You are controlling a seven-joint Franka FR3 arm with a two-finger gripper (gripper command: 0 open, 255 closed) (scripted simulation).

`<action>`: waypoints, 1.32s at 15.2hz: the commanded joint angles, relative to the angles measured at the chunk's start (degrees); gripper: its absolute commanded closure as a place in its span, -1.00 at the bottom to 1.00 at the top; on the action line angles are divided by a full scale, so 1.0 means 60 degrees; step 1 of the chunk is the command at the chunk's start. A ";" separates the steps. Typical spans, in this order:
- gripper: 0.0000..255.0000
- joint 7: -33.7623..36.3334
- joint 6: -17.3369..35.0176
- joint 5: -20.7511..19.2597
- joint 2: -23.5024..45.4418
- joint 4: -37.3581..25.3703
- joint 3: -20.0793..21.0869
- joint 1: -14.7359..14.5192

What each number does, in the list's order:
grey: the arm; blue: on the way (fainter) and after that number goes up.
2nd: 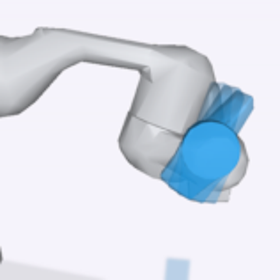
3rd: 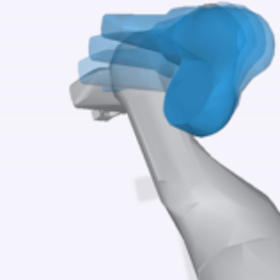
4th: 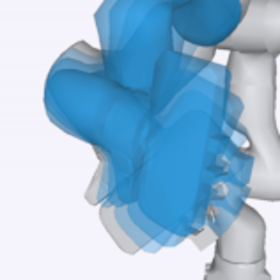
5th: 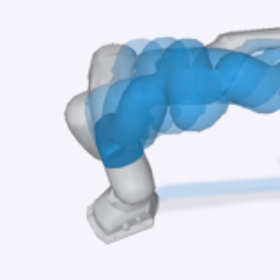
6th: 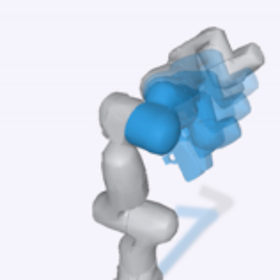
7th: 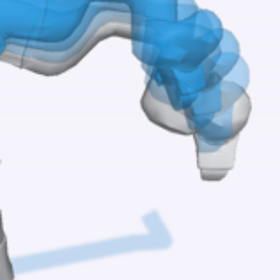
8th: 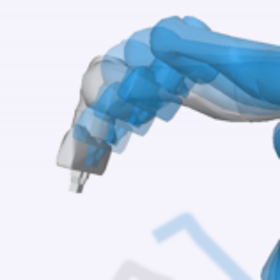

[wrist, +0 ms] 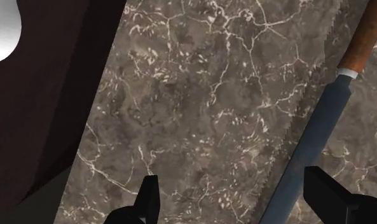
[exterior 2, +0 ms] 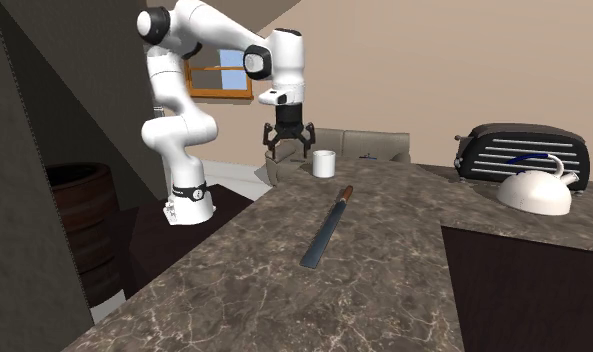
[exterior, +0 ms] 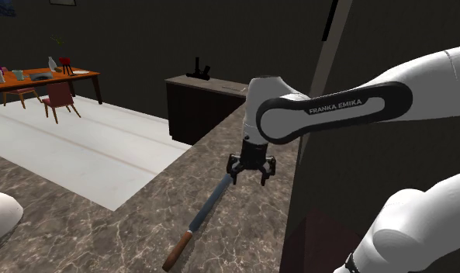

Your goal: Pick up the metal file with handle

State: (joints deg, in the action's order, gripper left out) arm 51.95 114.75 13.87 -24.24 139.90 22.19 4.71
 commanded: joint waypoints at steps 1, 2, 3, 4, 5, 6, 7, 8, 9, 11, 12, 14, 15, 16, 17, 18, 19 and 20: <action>-1.00 0.0908 0.0572 -0.0148 0.0797 -0.0235 0.0444 0.0166; -1.00 0.1360 0.0805 -0.0285 0.1208 -0.0398 0.0640 0.0250; -1.00 0.1826 0.1027 -0.0454 0.1630 -0.0575 0.0825 0.0333; -1.00 0.2304 0.1235 -0.0655 0.2064 -0.0765 0.1000 0.0418; -1.00 0.2797 0.1429 -0.0889 0.2509 -0.0970 0.1153 0.0492; -1.00 0.3302 0.1605 -0.1156 0.2963 -0.1188 0.1282 0.0549; -1.00 0.3816 0.1763 -0.1449 0.3425 -0.1421 0.1387 0.0593; -1.00 0.4337 0.1899 -0.1765 0.3893 -0.1667 0.1464 0.0617; -1.00 0.4857 0.2013 -0.2094 0.4363 -0.1928 0.1499 0.0606; -1.00 0.5869 0.2175 -0.2757 0.5295 -0.2491 0.1460 0.0498; -1.00 0.6349 0.2225 -0.3072 0.5752 -0.2793 0.1397 0.0409; -1.00 0.7215 0.2270 -0.3621 0.6618 -0.3421 0.1175 0.0154; -1.00 0.7246 0.2379 -0.3670 0.6702 -0.3390 0.1123 0.0108; -1.00 0.7282 0.2486 -0.3728 0.6790 -0.3361 0.1091 0.0082; -1.00 0.7321 0.2593 -0.3788 0.6881 -0.3334 0.1062 0.0058; -1.00 0.7360 0.2698 -0.3850 0.6973 -0.3309 0.1034 0.0036; -1.00 0.7400 0.2803 -0.3913 0.7066 -0.3286 0.1004 0.0013; -1.00 0.7441 0.2907 -0.3977 0.7161 -0.3266 0.0974 -0.0011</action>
State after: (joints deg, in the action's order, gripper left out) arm 96.25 131.50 -9.60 18.20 120.09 28.19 4.83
